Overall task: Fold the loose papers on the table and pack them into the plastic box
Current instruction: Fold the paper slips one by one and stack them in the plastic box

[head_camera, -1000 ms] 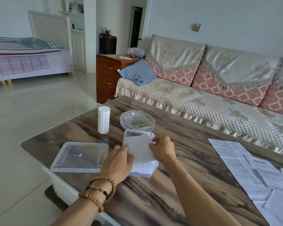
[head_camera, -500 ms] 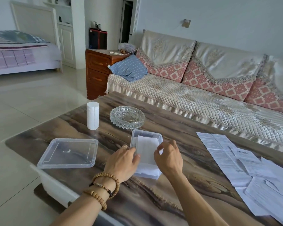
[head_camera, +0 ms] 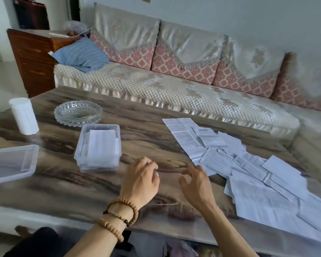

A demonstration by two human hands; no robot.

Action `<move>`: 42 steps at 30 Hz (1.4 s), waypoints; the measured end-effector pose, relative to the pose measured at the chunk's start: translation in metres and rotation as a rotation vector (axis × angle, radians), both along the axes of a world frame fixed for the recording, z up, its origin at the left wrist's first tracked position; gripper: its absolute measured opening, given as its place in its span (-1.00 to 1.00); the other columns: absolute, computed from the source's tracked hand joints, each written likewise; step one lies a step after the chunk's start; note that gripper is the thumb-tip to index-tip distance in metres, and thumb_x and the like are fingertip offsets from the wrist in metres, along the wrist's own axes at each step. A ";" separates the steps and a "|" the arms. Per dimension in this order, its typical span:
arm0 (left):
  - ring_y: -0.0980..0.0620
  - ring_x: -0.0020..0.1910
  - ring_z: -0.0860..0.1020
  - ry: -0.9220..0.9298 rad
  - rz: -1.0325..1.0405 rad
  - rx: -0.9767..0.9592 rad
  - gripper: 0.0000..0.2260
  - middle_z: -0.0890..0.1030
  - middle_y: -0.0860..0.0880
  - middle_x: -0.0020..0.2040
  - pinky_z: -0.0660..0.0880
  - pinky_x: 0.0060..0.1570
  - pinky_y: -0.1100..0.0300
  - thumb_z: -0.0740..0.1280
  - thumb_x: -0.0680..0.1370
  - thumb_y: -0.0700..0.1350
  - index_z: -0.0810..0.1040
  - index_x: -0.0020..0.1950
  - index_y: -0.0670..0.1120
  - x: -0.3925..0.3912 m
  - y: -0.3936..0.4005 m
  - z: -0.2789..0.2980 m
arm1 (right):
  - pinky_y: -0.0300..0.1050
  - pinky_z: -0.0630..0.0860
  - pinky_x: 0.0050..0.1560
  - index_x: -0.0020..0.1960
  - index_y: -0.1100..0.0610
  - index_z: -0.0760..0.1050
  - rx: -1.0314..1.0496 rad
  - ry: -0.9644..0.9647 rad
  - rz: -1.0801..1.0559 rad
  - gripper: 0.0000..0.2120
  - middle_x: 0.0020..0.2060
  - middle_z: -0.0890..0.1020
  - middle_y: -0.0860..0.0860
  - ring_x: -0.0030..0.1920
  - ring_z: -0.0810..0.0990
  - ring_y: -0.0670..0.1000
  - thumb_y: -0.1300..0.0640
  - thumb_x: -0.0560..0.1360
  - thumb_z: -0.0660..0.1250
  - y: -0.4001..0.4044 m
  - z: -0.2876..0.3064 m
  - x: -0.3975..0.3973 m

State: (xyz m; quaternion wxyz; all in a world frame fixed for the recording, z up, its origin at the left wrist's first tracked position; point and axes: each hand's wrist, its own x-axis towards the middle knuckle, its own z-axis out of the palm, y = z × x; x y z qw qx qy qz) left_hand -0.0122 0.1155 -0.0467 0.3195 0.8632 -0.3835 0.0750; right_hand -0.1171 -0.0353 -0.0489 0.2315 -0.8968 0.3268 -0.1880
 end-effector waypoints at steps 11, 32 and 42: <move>0.03 0.20 0.54 0.599 -0.304 0.117 -0.60 0.54 -0.01 0.26 0.47 0.24 0.11 0.32 0.54 -0.01 0.43 0.36 -0.04 -0.106 -0.179 -0.012 | 0.11 0.32 0.28 0.43 0.04 0.26 0.107 0.444 -0.376 -0.33 0.39 0.35 0.04 0.40 0.29 0.13 -0.25 0.44 0.30 -0.132 -0.012 -0.155; 0.05 0.02 0.58 0.876 -0.216 0.140 -0.72 0.61 0.01 0.01 0.54 -0.05 0.14 0.47 0.39 -0.05 0.51 0.04 -0.04 -0.047 -0.153 0.012 | -0.10 0.41 0.19 0.40 -0.05 0.36 0.129 0.133 -0.008 -0.39 0.26 0.52 -0.03 0.27 0.48 0.02 -0.07 0.41 0.46 -0.138 -0.003 -0.135; -0.11 0.05 0.65 1.283 0.039 -0.257 -0.56 0.71 -0.07 0.02 0.54 0.16 -0.06 0.33 0.50 0.27 0.63 0.14 -0.05 0.005 -0.064 -0.007 | -0.06 0.34 -0.33 -0.37 0.09 0.23 0.235 0.062 0.128 -0.66 -0.41 0.40 0.00 -0.36 0.35 0.02 0.18 0.47 0.34 -0.080 -0.014 -0.058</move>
